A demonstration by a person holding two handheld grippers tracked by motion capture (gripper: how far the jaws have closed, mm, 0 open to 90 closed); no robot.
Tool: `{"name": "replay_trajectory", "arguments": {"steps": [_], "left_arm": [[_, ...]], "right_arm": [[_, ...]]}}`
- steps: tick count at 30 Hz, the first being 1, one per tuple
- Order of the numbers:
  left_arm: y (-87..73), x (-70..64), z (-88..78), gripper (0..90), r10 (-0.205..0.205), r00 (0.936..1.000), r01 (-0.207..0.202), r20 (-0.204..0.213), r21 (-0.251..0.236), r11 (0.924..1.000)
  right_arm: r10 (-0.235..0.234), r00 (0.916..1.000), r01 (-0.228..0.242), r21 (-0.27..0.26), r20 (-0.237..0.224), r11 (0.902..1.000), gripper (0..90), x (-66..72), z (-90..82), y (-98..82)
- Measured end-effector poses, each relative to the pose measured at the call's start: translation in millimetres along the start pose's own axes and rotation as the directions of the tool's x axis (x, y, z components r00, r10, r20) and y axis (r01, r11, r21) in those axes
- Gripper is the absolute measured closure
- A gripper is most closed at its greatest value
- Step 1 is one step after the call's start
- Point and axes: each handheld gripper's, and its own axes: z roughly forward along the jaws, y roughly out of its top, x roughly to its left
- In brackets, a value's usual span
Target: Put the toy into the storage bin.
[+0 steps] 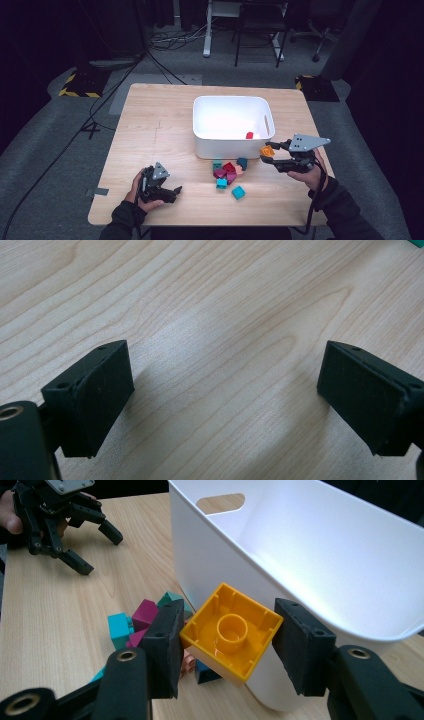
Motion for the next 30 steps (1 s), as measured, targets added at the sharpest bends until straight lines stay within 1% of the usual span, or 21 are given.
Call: {"name": "replay_trajectory", "arguments": {"steps": [2, 4, 5, 6, 8, 10, 12, 13, 14, 16, 18, 26, 30], "left_arm": [[0.0, 0.0, 0.0, 8.1, 0.0, 1.0, 0.0, 0.0, 0.0, 1.0], [0.0, -0.1, 0.1, 8.1, -0.001, 1.0, 0.001, -0.001, 0.0, 1.0], [0.0, -0.1, 0.1, 8.1, -0.001, 1.0, 0.001, -0.001, 0.0, 1.0], [0.0, -0.1, 0.0, 8.1, -0.001, 1.0, 0.001, -0.001, 0.0, 1.0], [0.0, -0.1, 0.0, 8.1, -0.001, 1.0, 0.001, 0.0, 0.0, 1.0], [0.0, -0.1, 0.1, 8.1, -0.001, 1.0, 0.001, -0.001, -0.001, 1.0], [0.0, -0.1, 0.1, 8.1, -0.001, 1.0, 0.001, -0.001, 0.0, 1.0], [0.0, -0.1, 0.0, 8.1, -0.001, 1.0, 0.001, -0.001, 0.0, 1.0], [0.0, -0.1, 0.1, 8.1, -0.001, 1.0, 0.001, -0.001, 0.0, 1.0], [0.0, -0.1, 0.0, 8.1, -0.001, 1.0, 0.001, -0.001, 0.0, 1.0], [0.0, -0.1, 0.0, 8.1, -0.001, 1.0, 0.001, 0.0, 0.0, 1.0], [0.0, -0.1, 0.0, 8.1, -0.001, 1.0, 0.001, -0.001, 0.0, 1.0], [0.0, -0.1, 0.0, 8.1, -0.001, 1.0, 0.001, -0.001, 0.0, 1.0]], "right_arm": [[-0.012, 0.9999, 0.012, -0.009, 0.004, 0.9999, 48.1, -1.3, -0.2, 5.4], [-0.013, 0.9999, 0.013, -0.023, 0.009, 0.9997, 48.2, -3.4, -1.6, 12.4], [-0.005, 0.9999, 0.006, -0.028, 0.012, 0.9996, 48.2, -4.9, -2.3, 15.5], [-0.009, 0.9998, 0.01, -0.035, 0.016, 0.9993, 48.1, -6.5, -2.5, 17.6], [0.005, 0.9997, -0.004, -0.045, 0.023, 0.999, 48.2, -9.2, -3.5, 23.1], [0.002, 0.9995, 0.0, -0.061, 0.031, 0.9982, 48.2, -11.6, -4.7, 29.0], [0.004, 0.9996, -0.002, -0.066, 0.027, 0.9978, 48.2, -12.4, -5.8, 33.2], [0.003, 0.9994, 0.0, -0.072, 0.034, 0.9974, 48.2, -12.6, -5.7, 35.5], [0.009, 0.9994, -0.006, -0.073, 0.034, 0.9973, 48.2, -12.6, -5.7, 37.4], [0.001, 0.9992, 0.002, -0.081, 0.04, 0.9967, 48.2, -13.4, -4.5, 40.6], [0.013, 0.9992, -0.01, -0.081, 0.038, 0.9967, 48.2, -14.5, -2.2, 43.1], [0.005, 0.9982, 0.0, -0.081, 0.059, 0.9967, 48.2, -18.5, 4.9, 52.5], [-0.011, 0.9974, 0.016, -0.081, 0.071, 0.9966, 48.2, -19.0, 6.7, 58.6]]}}
